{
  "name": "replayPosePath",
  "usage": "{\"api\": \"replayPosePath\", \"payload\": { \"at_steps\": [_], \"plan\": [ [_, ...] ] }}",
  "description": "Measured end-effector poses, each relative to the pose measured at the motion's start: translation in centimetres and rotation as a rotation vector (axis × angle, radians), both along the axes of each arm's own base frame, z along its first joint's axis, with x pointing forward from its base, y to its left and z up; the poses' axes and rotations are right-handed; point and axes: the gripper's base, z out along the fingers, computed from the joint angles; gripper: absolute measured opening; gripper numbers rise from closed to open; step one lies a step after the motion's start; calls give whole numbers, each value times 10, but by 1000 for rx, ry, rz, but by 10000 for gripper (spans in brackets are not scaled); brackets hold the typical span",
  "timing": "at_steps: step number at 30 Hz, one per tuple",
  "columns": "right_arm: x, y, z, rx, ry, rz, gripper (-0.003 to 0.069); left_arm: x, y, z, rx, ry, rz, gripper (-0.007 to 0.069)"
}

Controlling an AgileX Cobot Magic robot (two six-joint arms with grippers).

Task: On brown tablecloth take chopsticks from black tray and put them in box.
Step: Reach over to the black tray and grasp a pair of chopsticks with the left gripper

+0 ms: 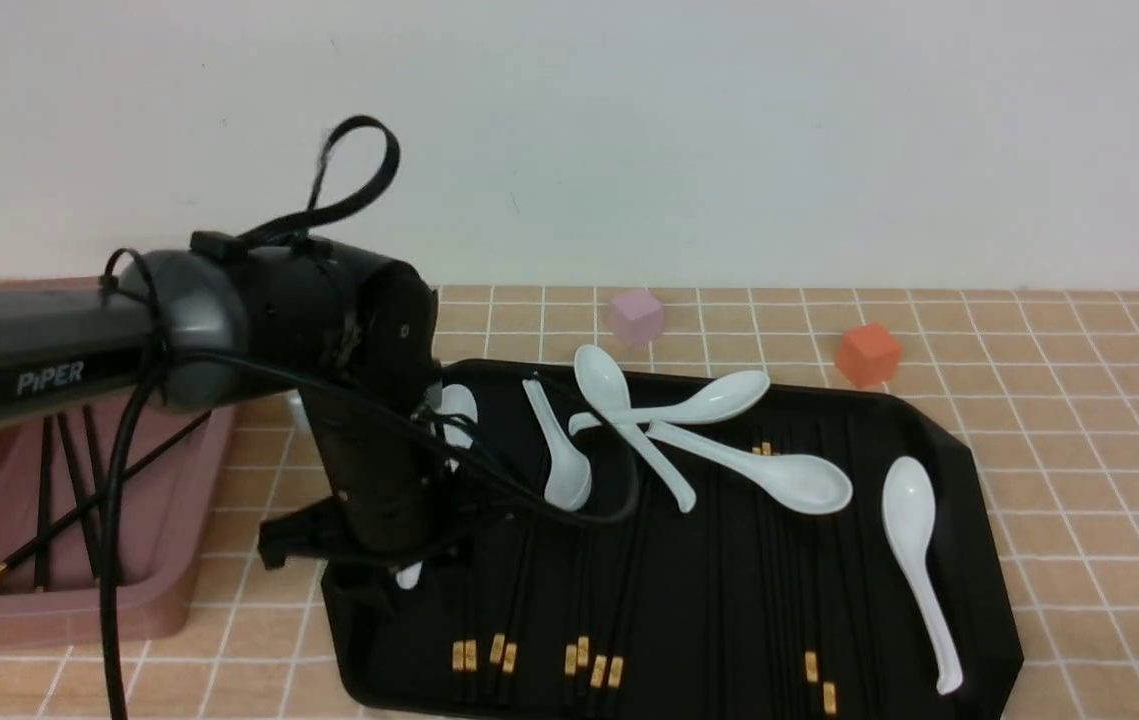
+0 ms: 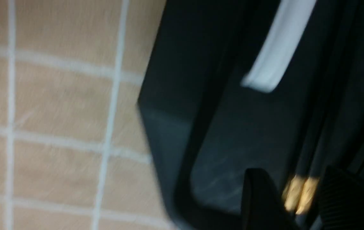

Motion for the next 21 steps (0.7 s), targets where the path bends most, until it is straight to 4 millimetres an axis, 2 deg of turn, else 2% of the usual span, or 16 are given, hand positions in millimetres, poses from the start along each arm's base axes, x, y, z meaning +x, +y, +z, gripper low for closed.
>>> {"api": "replayPosePath", "payload": {
  "at_steps": [7,17,21],
  "plan": [
    [0,0,0,0,0,0,240,7,-5,-17,-19,-14,16,290],
    [0,0,0,0,0,0,240,14,-9,-16,-71,-80,38,288],
    [0,0,0,0,0,0,240,15,-10,-24,-62,-67,39,288]
  ]
}}
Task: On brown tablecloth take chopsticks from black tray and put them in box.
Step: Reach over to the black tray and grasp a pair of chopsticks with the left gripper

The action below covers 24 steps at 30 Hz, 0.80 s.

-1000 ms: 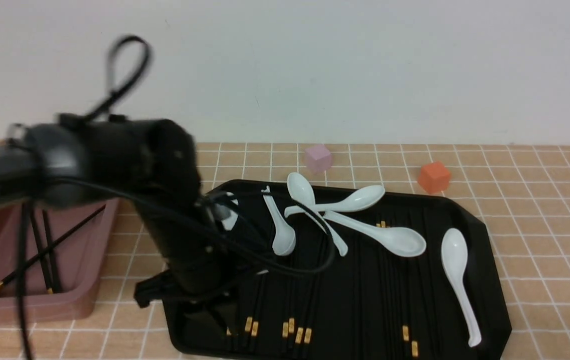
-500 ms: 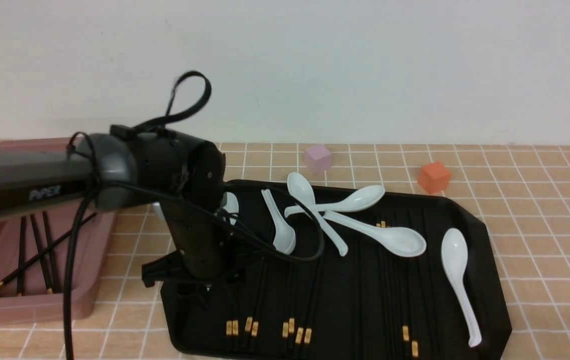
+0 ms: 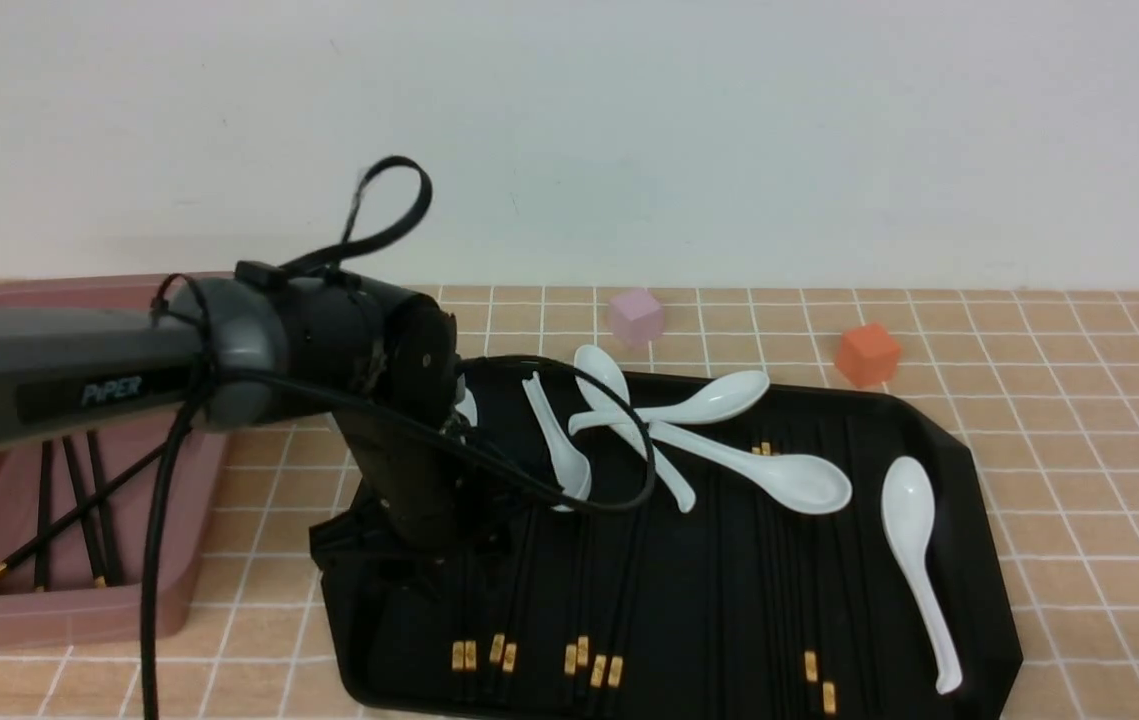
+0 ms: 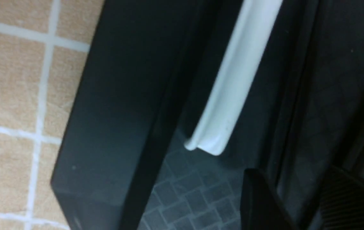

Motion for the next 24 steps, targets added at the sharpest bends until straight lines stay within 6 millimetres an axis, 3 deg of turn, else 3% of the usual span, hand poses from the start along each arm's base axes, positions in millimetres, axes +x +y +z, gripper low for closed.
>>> {"api": "replayPosePath", "payload": {
  "at_steps": [12,24],
  "plan": [
    [0,0,0,-1,0,0,240,4,-1,-12,22,15,-8,281],
    [0,0,0,-1,0,0,240,2,0,-11,45,33,-68,125]
  ]
}}
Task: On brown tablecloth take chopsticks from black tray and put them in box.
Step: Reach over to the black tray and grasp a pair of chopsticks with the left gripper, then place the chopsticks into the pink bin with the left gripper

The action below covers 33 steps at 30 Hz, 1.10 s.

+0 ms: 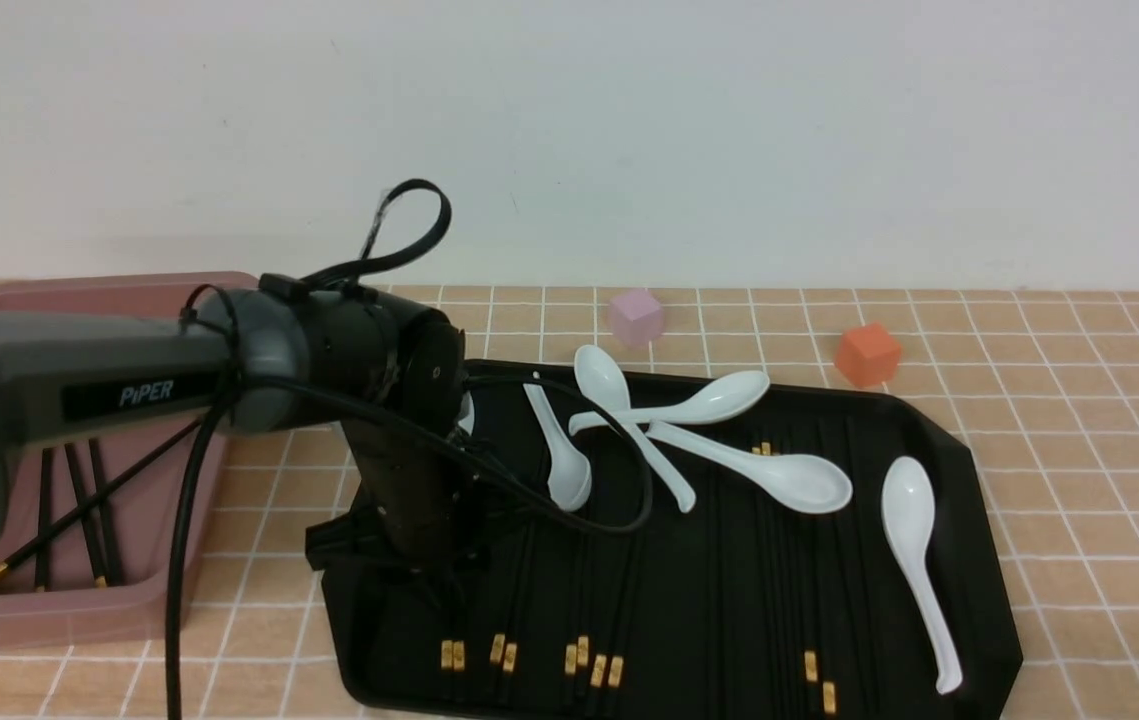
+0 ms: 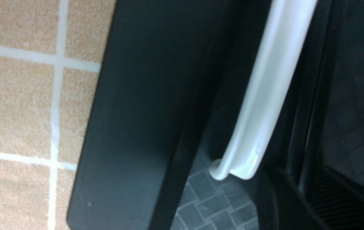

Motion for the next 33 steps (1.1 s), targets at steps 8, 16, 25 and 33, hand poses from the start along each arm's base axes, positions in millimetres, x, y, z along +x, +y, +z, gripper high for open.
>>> {"api": "replayPosePath", "payload": {
  "at_steps": [8,16,25,33],
  "plan": [
    [0,0,0,0,0,0,240,-1,0,0,-8,12,-1,120],
    [0,0,0,0,0,0,240,-2,-2,4,-40,14,-38,120],
    [0,0,0,0,0,0,240,-14,-3,58,-117,-16,-30,120],
    [0,0,0,0,0,0,240,-22,4,123,-167,-130,-52,120]
  ]
}}
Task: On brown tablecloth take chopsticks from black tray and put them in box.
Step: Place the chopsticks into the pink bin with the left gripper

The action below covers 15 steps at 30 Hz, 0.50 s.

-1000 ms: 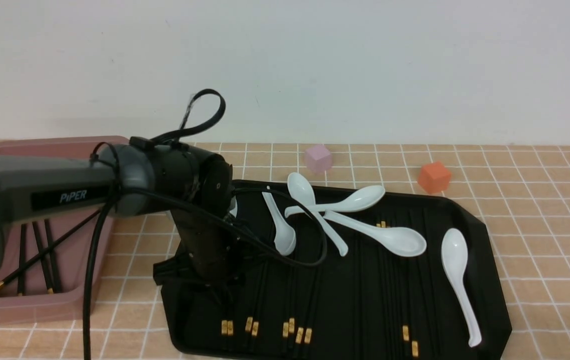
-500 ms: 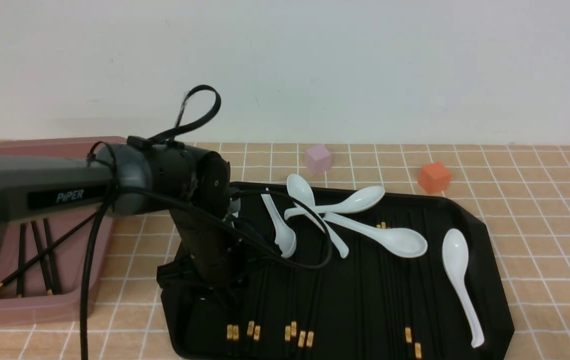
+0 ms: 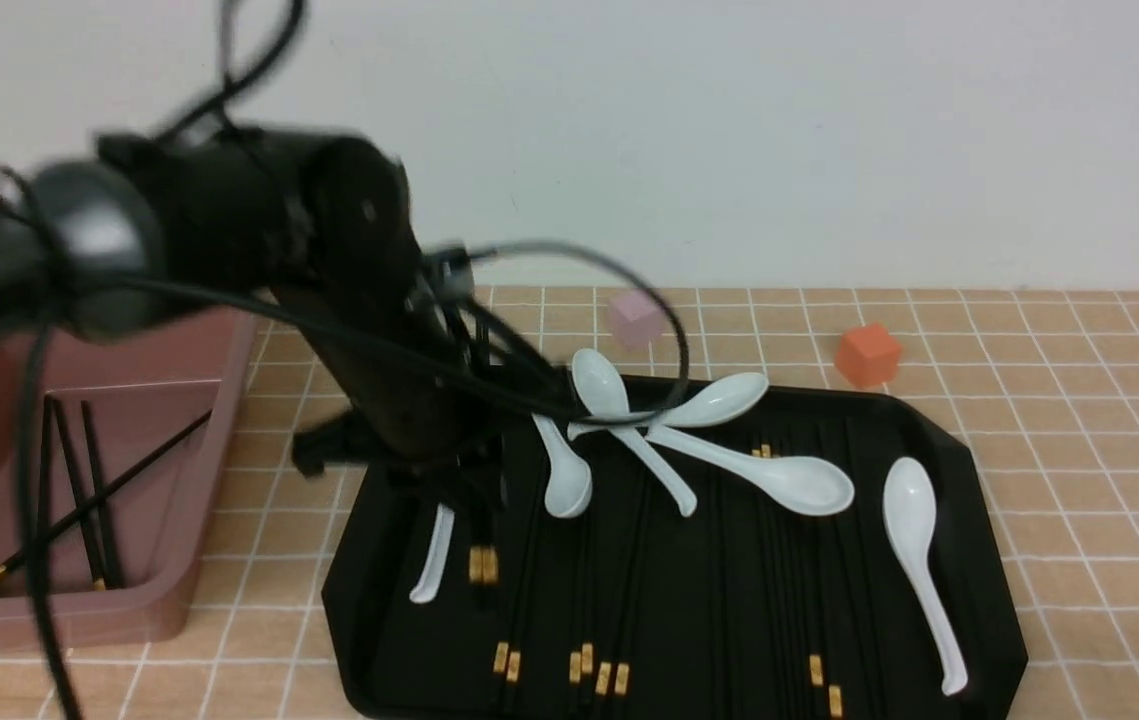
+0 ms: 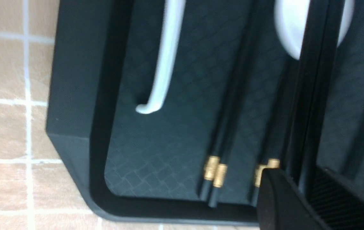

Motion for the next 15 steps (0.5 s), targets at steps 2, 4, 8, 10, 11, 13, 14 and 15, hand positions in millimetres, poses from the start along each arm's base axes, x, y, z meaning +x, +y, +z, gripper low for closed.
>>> {"api": "replayPosePath", "payload": {
  "at_steps": [2,4,8,10,11,13,14,15],
  "plan": [
    [0,0,0,0,0,0,240,-1,8,21,6,-44,0,120],
    [0,0,0,0,0,0,240,-3,29,50,21,-106,35,120],
    [0,0,0,0,0,0,240,-3,81,77,76,-155,161,120],
    [0,0,0,0,0,0,240,-1,115,81,141,-137,248,120],
    [0,0,0,0,0,0,240,0,132,79,175,-122,291,120],
    [0,0,0,0,0,0,240,2,162,71,226,-97,368,120],
    [0,0,0,0,0,0,240,4,183,65,244,-80,426,120],
    [0,0,0,0,0,0,240,4,192,61,252,-71,449,120]
  ]
}}
